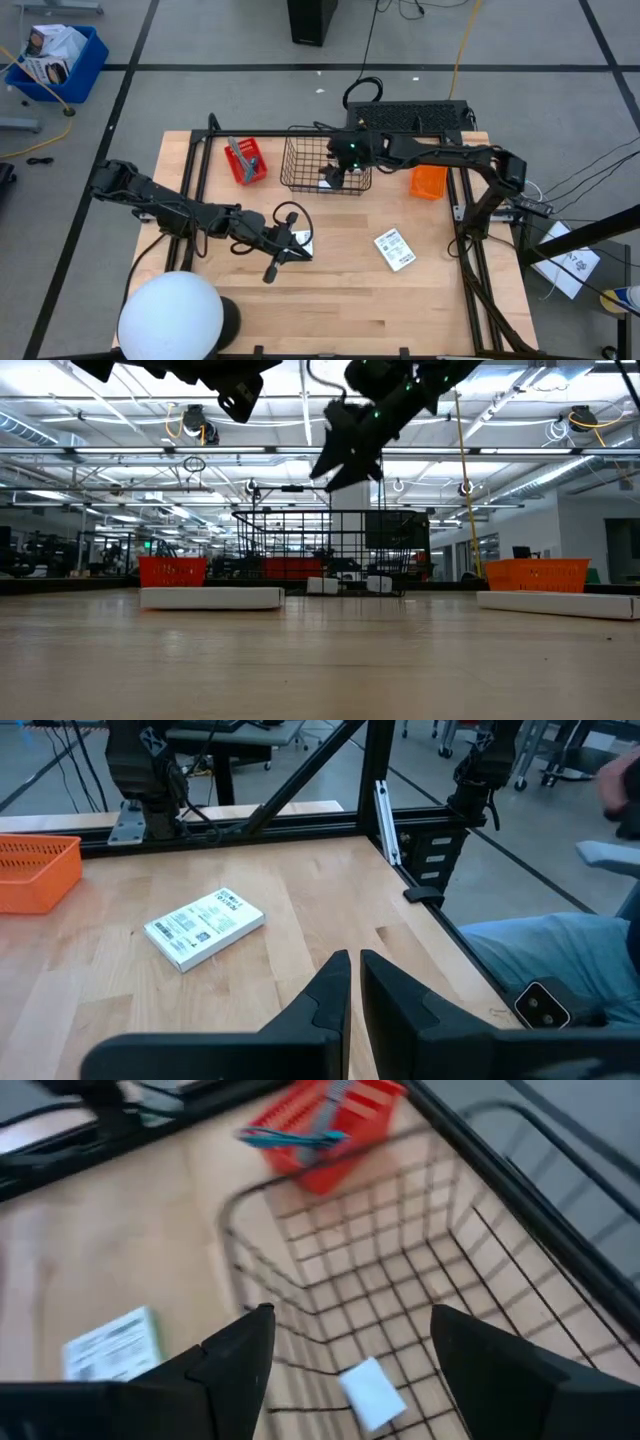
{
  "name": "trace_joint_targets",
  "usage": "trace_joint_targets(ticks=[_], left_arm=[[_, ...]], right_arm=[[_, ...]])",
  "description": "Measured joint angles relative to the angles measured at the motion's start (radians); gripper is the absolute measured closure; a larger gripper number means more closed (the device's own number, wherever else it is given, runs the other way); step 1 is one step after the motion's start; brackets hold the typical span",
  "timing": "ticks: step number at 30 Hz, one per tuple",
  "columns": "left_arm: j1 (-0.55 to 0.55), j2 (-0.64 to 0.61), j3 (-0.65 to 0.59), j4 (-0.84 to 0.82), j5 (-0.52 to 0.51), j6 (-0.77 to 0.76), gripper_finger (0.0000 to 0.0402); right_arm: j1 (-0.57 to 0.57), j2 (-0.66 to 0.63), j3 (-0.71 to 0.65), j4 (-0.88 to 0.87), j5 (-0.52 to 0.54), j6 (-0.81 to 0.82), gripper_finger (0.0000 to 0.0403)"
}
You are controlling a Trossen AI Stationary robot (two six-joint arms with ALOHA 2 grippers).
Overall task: Pick and place items into bin
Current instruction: Put the right card reader box into the orange bin
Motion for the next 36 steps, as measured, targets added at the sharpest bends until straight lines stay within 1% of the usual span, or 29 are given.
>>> trace_joint_targets(ticks=[3, 8, 15, 17, 22, 28, 31, 36], left_arm=[[0.0, 0.0, 0.0, 0.001, 0.0, -0.001, 0.0371], [0.0, 0.0, 0.0, 0.004, 0.0, -0.002, 0.0371], [0.0, 0.0, 0.0, 0.018, 0.0, -0.018, 0.0371], [0.0, 0.0, 0.0, 0.019, 0.0, -0.034, 0.0371], [0.0, 0.0, 0.0, 0.022, -0.008, -0.044, 0.0371], [0.001, 0.0, 0.0, 0.028, -0.026, -0.077, 0.0371], [0.001, 0.0, 0.0, 0.026, -0.027, -0.084, 0.0371], [0.001, 0.0, 0.0, 0.027, -0.027, -0.082, 0.0371]], right_arm=[[0.056, -0.039, 0.0, -0.004, 0.0, -0.027, 0.0145], [0.162, -0.084, 0.0, -0.004, 0.002, -0.029, 0.0145], [0.35, -0.099, -0.002, -0.023, 0.004, -0.03, 0.0145], [0.405, -0.107, -0.002, -0.054, 0.003, -0.032, 0.0145], [0.536, -0.108, -0.004, -0.066, -0.003, 0.076, 0.0145], [0.666, -0.106, -0.081, -0.039, -0.006, 0.252, 0.0145], [0.709, -0.108, -0.122, -0.029, -0.006, 0.346, 0.0145], [0.747, -0.107, -0.201, -0.037, -0.007, 0.554, 0.0145]])
